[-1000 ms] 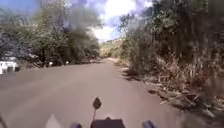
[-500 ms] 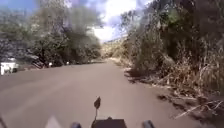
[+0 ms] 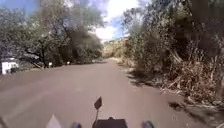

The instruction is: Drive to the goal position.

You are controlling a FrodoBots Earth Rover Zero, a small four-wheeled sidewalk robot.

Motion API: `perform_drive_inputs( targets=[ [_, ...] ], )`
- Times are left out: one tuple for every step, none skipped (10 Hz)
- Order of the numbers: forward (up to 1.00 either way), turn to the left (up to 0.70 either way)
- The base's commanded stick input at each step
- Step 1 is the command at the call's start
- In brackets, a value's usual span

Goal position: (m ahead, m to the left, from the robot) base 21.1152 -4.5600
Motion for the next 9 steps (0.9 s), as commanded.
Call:
perform_drive_inputs(
  targets=[
    [0.7,0.0],
    [0.7,0.0],
    [0.7,0.0],
    [0.7,0.0],
    [0.7,0.0],
    [0.7,0.0],
    [0.7,0.0],
    [0.7,-0.05],
    [0.7,-0.11]
  ],
)
